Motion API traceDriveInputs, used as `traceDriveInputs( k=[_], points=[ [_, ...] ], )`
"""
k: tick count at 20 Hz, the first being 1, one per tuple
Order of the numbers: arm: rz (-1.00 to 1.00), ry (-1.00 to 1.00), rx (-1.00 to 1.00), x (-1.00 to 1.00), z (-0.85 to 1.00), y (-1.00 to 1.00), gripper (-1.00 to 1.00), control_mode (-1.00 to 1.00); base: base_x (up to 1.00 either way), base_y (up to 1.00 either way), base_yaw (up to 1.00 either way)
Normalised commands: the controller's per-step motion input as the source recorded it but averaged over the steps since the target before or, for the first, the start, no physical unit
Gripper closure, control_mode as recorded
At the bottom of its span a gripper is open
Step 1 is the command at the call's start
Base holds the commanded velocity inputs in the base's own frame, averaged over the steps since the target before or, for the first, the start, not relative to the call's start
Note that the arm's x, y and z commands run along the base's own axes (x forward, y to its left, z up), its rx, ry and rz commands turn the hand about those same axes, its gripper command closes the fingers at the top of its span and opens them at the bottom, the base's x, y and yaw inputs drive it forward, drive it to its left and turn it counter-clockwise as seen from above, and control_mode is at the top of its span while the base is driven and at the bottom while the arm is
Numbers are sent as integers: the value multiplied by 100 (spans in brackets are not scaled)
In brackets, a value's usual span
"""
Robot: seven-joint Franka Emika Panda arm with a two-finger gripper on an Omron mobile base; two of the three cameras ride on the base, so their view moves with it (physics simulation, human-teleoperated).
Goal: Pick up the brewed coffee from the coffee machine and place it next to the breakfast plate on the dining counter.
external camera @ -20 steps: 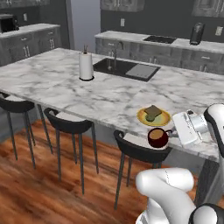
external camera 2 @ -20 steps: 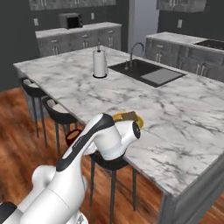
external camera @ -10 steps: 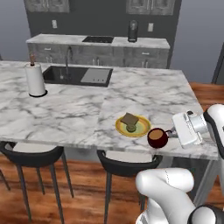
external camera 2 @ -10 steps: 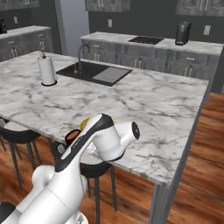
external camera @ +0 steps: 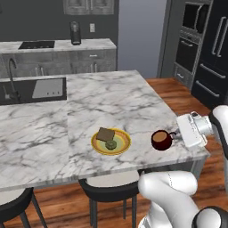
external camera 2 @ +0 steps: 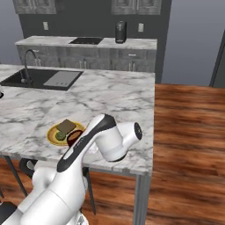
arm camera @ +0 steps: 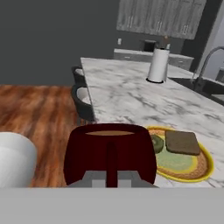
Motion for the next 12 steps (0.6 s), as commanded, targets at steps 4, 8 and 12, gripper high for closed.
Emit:
traceDriveInputs(
  k=[4, 8, 12],
  points=[
    [-37, -38, -7, 61, 0, 29, 100, -100, 0, 0, 0],
    [-13, -26, 1, 59, 0, 0, 100, -100, 0, 0, 0],
    [-2, -15, 5, 90, -18, 0, 100, -100, 0, 0, 0]
  ],
)
